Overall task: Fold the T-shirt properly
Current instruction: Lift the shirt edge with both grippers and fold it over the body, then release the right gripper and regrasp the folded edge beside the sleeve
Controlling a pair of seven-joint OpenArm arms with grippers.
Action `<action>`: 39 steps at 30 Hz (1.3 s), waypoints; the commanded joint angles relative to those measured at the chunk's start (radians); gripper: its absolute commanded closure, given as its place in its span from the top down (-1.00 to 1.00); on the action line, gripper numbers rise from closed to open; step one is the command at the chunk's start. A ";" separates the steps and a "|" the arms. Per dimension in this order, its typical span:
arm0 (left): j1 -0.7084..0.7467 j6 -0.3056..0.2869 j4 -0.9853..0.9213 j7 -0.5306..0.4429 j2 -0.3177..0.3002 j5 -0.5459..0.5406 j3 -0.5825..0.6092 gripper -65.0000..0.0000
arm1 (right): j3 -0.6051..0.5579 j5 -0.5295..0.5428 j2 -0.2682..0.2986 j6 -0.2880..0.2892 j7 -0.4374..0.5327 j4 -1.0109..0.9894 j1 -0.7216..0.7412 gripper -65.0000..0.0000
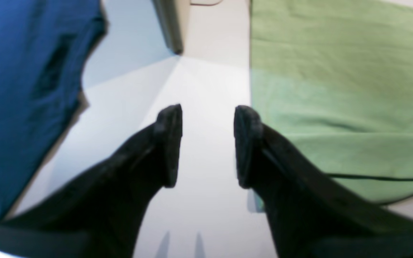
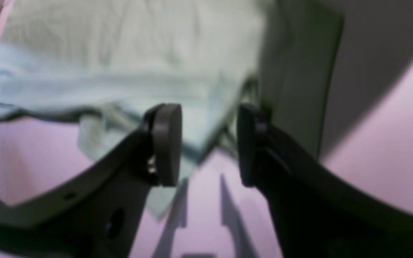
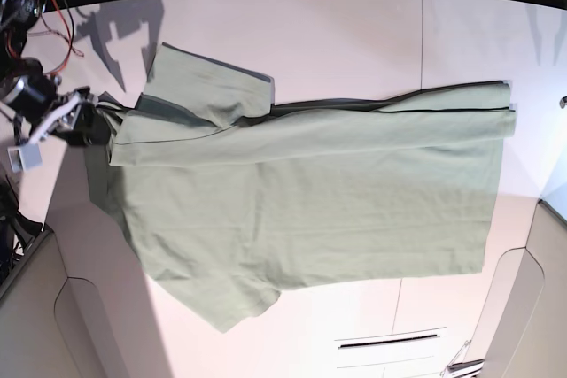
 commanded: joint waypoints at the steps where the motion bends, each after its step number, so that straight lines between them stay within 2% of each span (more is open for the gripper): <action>1: -0.003 -0.003 0.018 -0.018 -0.032 -0.017 -0.008 -0.16 | 0.016 0.037 0.011 0.008 0.016 0.016 -0.024 -0.25; 4: -0.003 -0.003 0.018 -0.018 -0.033 -0.017 -0.007 -0.16 | 0.024 0.066 0.011 0.008 0.016 0.016 -0.114 -0.25; 8: -0.003 -0.003 0.018 -0.019 -0.033 -0.018 -0.007 -0.16 | 0.006 0.100 -0.026 0.008 0.040 -0.013 -0.183 -0.25; 14: -0.003 -0.005 0.018 -0.019 -0.033 -0.039 -0.007 -0.16 | -0.063 0.099 -0.078 0.007 0.080 -0.130 -0.181 -0.25; 23: -0.003 -0.008 0.018 -0.019 -0.033 -0.039 -0.007 -0.16 | -0.207 0.099 -0.078 0.006 0.084 -0.214 -0.175 -0.25; 27: -0.003 -0.008 0.018 -0.019 -0.033 -0.039 -0.007 -0.16 | -0.222 0.099 -0.077 0.006 0.084 -0.214 -0.168 -0.27; 28: -0.003 -0.008 0.018 -0.019 -0.033 -0.039 -0.007 -0.16 | -0.221 0.098 -0.077 0.006 0.083 -0.213 -0.163 -0.38; 31: -0.003 -0.008 0.018 -0.019 -0.033 -0.039 -0.007 -0.16 | -0.219 0.100 -0.078 0.006 0.083 -0.212 -0.146 -1.00; 39: -0.003 -0.008 0.018 -0.019 -0.033 -0.039 -0.007 -0.16 | -0.234 0.243 -0.078 0.026 0.079 -0.205 -0.004 -1.00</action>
